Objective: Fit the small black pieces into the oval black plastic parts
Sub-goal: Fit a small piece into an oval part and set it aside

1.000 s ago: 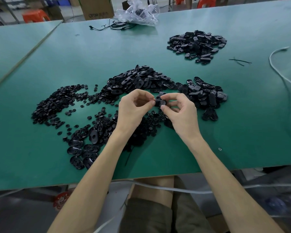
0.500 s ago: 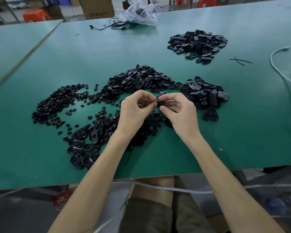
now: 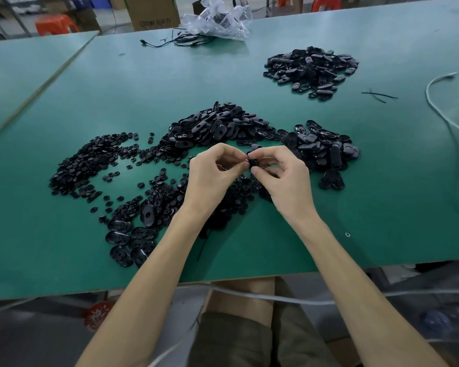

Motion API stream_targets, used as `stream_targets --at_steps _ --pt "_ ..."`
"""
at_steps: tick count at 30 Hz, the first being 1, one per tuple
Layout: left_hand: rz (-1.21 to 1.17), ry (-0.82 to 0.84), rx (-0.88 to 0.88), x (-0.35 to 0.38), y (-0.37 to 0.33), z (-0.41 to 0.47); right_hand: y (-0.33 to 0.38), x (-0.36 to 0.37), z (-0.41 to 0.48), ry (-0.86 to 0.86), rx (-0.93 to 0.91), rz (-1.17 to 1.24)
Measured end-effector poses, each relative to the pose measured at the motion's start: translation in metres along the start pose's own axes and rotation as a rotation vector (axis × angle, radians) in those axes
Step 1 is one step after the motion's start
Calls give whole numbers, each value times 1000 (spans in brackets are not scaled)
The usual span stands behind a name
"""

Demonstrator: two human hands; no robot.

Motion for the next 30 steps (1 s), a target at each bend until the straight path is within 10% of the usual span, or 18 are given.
stream_targets --at_steps 30 --pt "-544 209 -219 12 13 0 2 -9 -1 -58 -3 171"
Point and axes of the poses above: each hand's wrist, its own z-axis towards the middle knuckle, its own x-axis out of the palm, y = z × x, the point moved 9 cm from there along z, towards the middle knuckle, and after that the axes turned 5 degrees about z, right-handed, at the moved point
